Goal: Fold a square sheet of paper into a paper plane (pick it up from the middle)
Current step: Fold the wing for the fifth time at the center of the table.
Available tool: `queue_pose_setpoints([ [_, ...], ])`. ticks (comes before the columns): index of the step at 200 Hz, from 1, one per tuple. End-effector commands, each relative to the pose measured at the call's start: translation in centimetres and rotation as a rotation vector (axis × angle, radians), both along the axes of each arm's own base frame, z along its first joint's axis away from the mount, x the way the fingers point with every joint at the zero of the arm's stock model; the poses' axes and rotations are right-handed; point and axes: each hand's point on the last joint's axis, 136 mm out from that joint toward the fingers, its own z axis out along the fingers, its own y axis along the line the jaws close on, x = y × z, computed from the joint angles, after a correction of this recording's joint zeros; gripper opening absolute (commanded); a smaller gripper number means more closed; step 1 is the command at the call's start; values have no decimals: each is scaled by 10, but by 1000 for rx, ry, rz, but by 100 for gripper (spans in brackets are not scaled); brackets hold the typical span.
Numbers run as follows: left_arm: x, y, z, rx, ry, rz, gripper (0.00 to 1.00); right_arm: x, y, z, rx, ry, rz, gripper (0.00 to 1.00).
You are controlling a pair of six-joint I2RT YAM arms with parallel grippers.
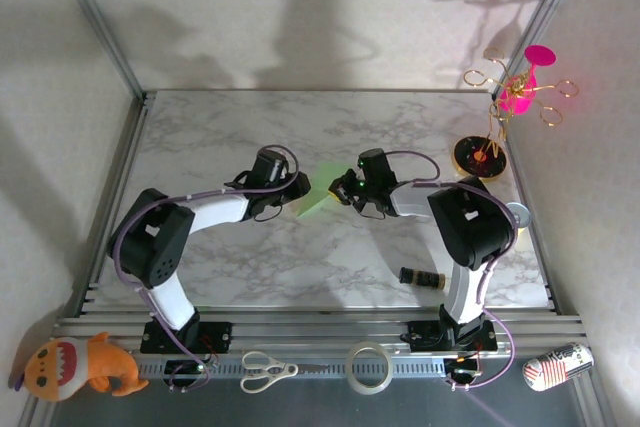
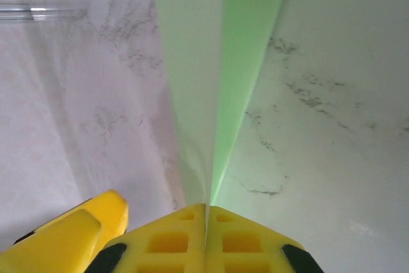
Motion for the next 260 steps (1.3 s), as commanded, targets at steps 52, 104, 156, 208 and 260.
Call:
queue_pose_setpoints([
  [52,-20,-61,43,220,-447,-399,78,-21,-65,1,-111,76,-142,0],
  [104,-39,-87,22,396,-591,-593,80,-26,-67,2,-61,135,-164,0],
  [156,-46,-106,-10,561,-622,-743,71,-28,-67,7,-36,175,-171,0],
  [208,-47,-110,-23,650,-662,-770,57,-27,-68,8,-33,208,-183,0],
  [260,-48,-109,-31,664,-665,-765,51,-28,-68,4,-37,281,-204,0],
])
